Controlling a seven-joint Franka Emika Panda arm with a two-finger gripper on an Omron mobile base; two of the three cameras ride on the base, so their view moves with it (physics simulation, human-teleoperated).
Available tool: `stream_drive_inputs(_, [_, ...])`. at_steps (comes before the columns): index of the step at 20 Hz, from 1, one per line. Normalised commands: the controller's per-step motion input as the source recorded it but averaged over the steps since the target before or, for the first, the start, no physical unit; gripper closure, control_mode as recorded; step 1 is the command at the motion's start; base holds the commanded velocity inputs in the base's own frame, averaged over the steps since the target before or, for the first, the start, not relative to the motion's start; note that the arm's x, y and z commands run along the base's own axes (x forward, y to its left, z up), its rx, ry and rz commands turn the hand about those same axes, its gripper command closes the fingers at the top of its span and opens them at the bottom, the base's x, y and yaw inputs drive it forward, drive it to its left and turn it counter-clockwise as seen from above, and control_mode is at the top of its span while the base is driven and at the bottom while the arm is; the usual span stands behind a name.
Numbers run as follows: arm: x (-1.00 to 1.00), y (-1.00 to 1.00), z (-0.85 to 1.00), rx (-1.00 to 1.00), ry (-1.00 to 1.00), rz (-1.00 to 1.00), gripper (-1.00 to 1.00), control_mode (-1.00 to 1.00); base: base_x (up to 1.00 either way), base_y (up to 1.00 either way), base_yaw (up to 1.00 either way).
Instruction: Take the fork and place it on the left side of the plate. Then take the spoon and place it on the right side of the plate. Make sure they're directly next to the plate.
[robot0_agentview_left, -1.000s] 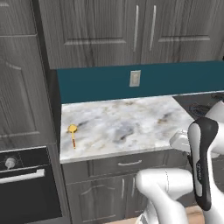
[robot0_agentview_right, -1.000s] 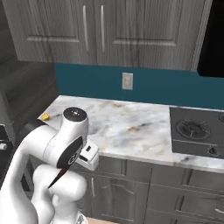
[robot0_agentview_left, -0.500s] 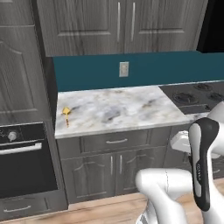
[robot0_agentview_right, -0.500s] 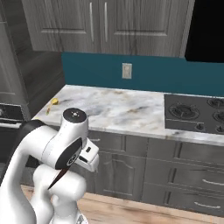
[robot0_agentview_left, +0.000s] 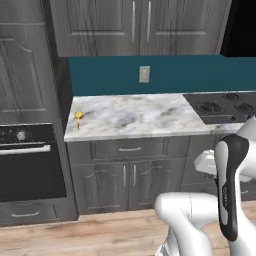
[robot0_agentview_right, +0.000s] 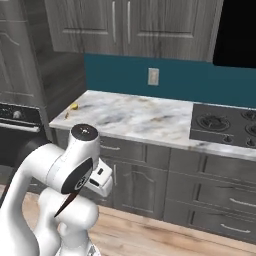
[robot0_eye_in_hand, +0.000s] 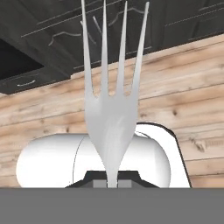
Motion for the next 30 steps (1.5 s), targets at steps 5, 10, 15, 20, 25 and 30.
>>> stream_drive_inputs(5, [0.00, 0.00, 0.00, 0.00, 0.00, 0.00, 1.00, 1.00, -0.68, -0.47, 0.29])
stream_drive_inputs(10, [0.00, 0.00, 0.00, 0.00, 0.00, 0.00, 1.00, 1.00, -0.67, -0.50, 0.32])
stream_drive_inputs(15, [0.00, 0.00, 0.00, 0.00, 0.00, 0.00, 1.00, 1.00, -0.68, -0.53, 0.33])
stream_drive_inputs(20, [0.00, 0.00, 0.00, 0.00, 0.00, 0.00, 1.00, 1.00, -0.71, -0.58, 0.33])
stream_drive_inputs(25, [0.00, 0.00, 0.00, 0.00, 0.00, 0.00, 1.00, 1.00, -0.67, -0.66, 0.30])
stream_drive_inputs(30, [0.00, 0.00, 0.00, 0.00, 0.00, 0.00, 1.00, 1.00, -0.62, -0.69, 0.27])
